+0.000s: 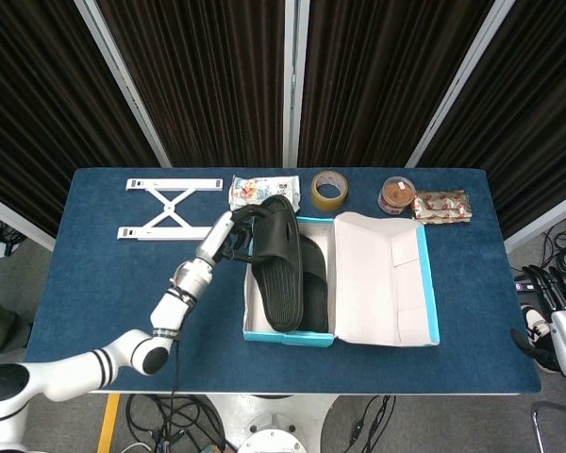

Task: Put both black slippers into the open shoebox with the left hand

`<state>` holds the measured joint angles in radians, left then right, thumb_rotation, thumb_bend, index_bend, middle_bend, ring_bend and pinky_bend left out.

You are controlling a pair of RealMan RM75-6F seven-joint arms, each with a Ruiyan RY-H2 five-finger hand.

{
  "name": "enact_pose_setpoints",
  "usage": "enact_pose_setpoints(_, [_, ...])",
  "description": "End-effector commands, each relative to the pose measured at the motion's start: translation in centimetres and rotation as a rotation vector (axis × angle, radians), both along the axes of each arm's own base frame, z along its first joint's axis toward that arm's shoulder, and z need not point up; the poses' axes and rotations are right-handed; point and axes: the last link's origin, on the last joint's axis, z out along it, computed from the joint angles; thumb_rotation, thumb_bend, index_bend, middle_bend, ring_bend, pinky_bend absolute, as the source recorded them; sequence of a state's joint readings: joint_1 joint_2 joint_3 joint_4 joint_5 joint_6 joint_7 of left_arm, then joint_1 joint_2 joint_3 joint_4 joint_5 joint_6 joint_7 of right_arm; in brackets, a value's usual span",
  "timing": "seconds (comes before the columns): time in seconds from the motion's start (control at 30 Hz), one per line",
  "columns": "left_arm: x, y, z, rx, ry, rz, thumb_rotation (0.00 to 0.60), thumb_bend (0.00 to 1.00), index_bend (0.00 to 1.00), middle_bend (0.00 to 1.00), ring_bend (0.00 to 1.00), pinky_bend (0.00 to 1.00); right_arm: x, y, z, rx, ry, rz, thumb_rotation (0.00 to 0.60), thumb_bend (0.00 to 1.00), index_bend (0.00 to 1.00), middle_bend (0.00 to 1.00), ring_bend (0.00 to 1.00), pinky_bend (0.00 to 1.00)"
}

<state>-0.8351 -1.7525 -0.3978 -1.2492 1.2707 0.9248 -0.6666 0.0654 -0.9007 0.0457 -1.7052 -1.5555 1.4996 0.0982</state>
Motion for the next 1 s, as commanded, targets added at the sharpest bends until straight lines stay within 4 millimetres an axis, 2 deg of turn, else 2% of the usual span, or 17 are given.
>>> enact_pose_setpoints(0.03, [0.9,-0.2,-1.6,0.114,0.063,-0.088,0.6,0.01,0.49,0.49,0.73,0.83,0.0,0.0,0.0,-0.002,0.0,-0.002,0.6,0.15,0.0,0.07,0.0,0.08])
enact_pose_setpoints(0.2, [0.5,0.2,-2.6,0.2,0.085,-0.111,0.6,0.01,0.49,0.49,0.73,0.83,-0.1,0.1,0.0,-0.002,-0.001,-0.007,0.6,0.15,0.0,0.07,0.0,0.08])
enact_pose_setpoints(0.33, [-0.3,0.0,-3.4,0.2,0.075,-0.108,0.6,0.01,0.49,0.49,0.73,0.82,0.0,0.1,0.0,-0.003,0.001,-0.004,0.6,0.15,0.0,0.07,0.0,0.08])
enact_pose_setpoints(0.73, [-1.7,-0.5,-5.5,0.032,0.051,0.002,0.6,0.0,0.48,0.5,0.74,0.77,0.1,0.2,0.2,-0.006,0.003,-0.005,0.6,0.15,0.0,0.07,0.0,0.08])
enact_pose_setpoints(1.0, [-2.6,-1.0,-6.5,-0.038,0.106,0.053,0.6,0.0,0.43,0.5,0.75,0.68,0.0,0.2,0.1,-0.003,0.001,-0.006,0.6,0.15,0.0,0.07,0.0,0.08])
